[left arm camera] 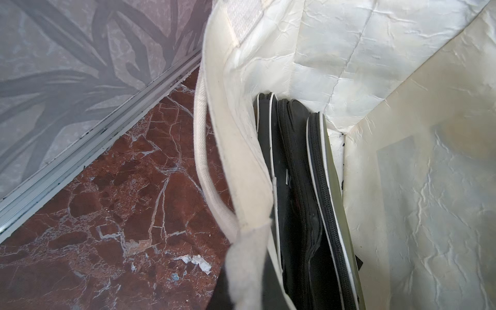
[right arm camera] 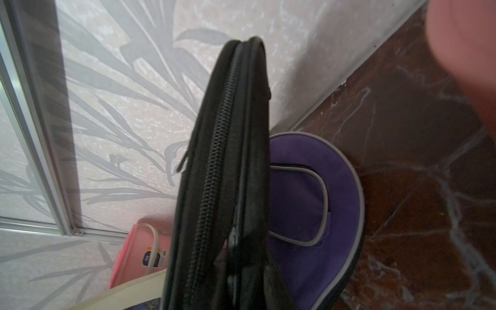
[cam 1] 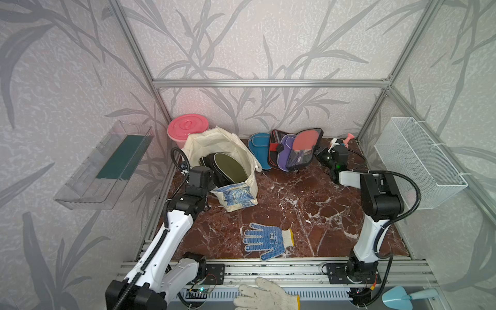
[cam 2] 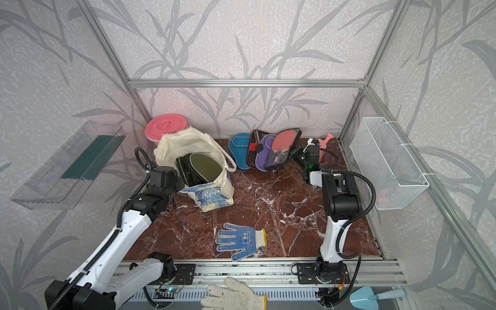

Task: Remove the ping pong set from the canvas bag
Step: Place the ping pong set at the ping pong set.

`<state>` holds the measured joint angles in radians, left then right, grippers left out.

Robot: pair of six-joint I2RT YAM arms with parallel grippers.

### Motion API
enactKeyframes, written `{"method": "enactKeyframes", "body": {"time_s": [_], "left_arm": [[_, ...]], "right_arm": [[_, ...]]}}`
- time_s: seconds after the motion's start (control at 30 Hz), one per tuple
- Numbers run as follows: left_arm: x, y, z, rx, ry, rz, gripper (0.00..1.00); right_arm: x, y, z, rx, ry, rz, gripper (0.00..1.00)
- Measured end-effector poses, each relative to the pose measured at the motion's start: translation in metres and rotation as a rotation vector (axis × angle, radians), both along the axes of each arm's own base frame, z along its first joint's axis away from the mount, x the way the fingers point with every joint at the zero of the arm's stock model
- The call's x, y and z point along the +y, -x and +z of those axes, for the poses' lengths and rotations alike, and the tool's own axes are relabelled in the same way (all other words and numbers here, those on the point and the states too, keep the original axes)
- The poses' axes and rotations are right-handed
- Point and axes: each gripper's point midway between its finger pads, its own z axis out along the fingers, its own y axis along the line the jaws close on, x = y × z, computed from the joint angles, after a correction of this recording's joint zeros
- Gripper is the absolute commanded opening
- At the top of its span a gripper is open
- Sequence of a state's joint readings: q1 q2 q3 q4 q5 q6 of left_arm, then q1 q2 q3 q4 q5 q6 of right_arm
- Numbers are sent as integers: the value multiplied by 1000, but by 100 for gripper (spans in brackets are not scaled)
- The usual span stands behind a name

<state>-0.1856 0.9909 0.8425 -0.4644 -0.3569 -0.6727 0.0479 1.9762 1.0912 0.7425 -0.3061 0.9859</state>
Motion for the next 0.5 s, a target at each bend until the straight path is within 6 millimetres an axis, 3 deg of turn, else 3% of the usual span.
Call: {"method": "enactKeyframes", "body": {"time_s": [0.17,0.5], "left_arm": [[0,0,0,1,0,0,0],[0,-1,-1,4,-1,1,0]], "right_arm": [[-3,1,-7,15,46,-5,60],[-8,8,-11,56,126,-9,66]]}}
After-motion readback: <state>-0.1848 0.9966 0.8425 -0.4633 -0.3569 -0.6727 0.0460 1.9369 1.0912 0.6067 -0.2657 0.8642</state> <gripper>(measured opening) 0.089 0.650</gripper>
